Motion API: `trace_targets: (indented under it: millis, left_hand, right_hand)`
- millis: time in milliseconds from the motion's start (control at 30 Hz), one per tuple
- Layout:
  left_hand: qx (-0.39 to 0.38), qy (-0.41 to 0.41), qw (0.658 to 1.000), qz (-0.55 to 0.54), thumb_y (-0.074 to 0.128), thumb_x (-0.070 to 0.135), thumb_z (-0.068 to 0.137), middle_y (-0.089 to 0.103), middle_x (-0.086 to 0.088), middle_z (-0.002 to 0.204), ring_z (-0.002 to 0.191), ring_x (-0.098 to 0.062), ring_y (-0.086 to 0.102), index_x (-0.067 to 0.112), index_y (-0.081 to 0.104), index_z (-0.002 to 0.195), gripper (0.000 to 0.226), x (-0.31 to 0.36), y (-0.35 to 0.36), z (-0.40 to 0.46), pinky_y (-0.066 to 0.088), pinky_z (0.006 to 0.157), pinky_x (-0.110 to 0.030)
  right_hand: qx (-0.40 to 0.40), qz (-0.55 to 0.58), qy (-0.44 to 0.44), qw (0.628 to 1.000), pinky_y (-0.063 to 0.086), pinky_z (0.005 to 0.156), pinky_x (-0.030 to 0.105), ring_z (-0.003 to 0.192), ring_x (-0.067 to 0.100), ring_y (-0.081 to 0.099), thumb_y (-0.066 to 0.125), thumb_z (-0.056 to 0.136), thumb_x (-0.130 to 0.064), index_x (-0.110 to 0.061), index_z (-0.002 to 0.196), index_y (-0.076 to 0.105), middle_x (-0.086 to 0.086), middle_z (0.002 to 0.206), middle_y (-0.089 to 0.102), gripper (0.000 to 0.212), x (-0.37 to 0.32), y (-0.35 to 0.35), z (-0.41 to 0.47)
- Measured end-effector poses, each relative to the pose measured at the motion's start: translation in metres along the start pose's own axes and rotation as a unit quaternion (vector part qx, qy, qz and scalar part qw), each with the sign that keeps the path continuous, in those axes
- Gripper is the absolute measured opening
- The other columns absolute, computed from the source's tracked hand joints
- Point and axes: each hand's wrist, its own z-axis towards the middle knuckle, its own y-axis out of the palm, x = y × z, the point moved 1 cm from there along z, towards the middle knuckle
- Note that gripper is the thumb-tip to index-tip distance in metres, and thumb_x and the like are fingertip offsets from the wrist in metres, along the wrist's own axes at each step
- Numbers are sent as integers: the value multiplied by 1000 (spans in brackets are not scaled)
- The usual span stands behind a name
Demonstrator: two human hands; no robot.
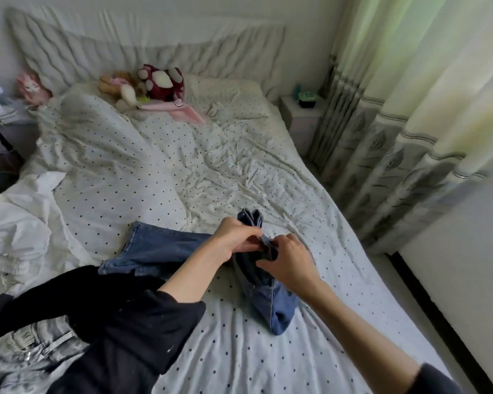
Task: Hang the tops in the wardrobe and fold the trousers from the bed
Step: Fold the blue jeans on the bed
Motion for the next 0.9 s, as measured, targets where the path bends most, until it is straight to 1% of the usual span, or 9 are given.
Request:
trace_targets:
  millis: [100, 200, 300, 400, 533, 600, 700, 800, 900]
  left_hand:
    - [-68, 13, 997, 44, 72, 14, 81, 72, -1, 67, 62, -10, 70, 9, 66, 77, 9, 1, 33, 2, 52, 53, -21]
    - [-120, 60, 987, 91, 71, 29, 82, 71, 0, 91, 76, -11, 68, 16, 65, 91, 17, -1, 45, 7, 47, 66, -22]
    - [-51, 149, 969, 192, 76, 21, 77, 46, -3, 114, 95, -13, 51, 17, 44, 121, 55, 3, 43, 15, 49, 70, -19]
    - [-177, 178, 917, 309, 78, 22, 74, 26, 4, 141, 127, -15, 32, 29, 11, 147, 100, 12, 49, 23, 38, 102, -30]
    - [-356, 211, 852, 320, 80, 20, 73, 33, 17, 143, 131, -1, 32, 39, 25, 140, 88, 17, 101, 11, 36, 93, -8]
    - [-346, 267, 848, 300, 80, 11, 72, 47, 12, 131, 125, -5, 43, 31, 36, 132, 77, 11, 128, 2, 41, 96, -15]
    - [-324, 331, 818, 342, 83, 12, 67, 42, 5, 129, 122, -9, 40, 28, 35, 130, 80, 8, 152, -6, 34, 106, -29]
    - [-359, 326, 763, 427, 84, 24, 65, 33, 8, 124, 118, -8, 33, 39, 36, 123, 77, 9, 165, -15, 29, 99, -23]
    - [-406, 309, 740, 438, 84, 23, 66, 50, 13, 112, 101, 4, 51, 35, 43, 106, 58, -4, 172, -26, 38, 82, -9]
  right_hand:
    - [58, 19, 42, 997, 40, 65, 31, 91, 32, 59, 51, 78, -3, -4, 96, 64, 14, 96, 64, 23, 32, -22, -6]
    - [114, 48, 59, 991, 45, 66, 31, 89, 31, 61, 49, 74, 1, -10, 95, 69, 10, 92, 69, 30, 65, -46, -15]
    - [174, 42, 52, 983, 43, 70, 29, 95, 25, 61, 53, 78, -3, -19, 97, 70, 0, 100, 70, 30, 95, -74, -26]
    - [208, 51, 24, 976, 44, 73, 29, 89, 20, 61, 60, 78, -3, -20, 91, 72, -8, 89, 69, 25, 118, -104, -41]
    - [281, 104, 55, 953, 48, 74, 32, 80, 20, 62, 68, 76, -3, -16, 86, 74, -6, 76, 66, 18, 146, -139, -75]
    - [307, 134, 64, 940, 48, 77, 32, 79, 19, 62, 71, 76, -2, -11, 88, 74, 0, 80, 69, 16, 158, -151, -96]
    - [302, 165, 60, 937, 46, 75, 22, 74, 13, 59, 71, 77, 2, -6, 89, 73, -2, 80, 67, 15, 168, -153, -132]
    - [309, 188, 67, 930, 44, 70, 13, 70, 9, 56, 69, 78, 5, -4, 88, 72, 0, 78, 66, 14, 174, -149, -166]
    - [324, 177, 82, 926, 44, 72, 16, 74, 14, 56, 69, 78, 6, -3, 88, 73, -4, 76, 64, 14, 187, -145, -187]
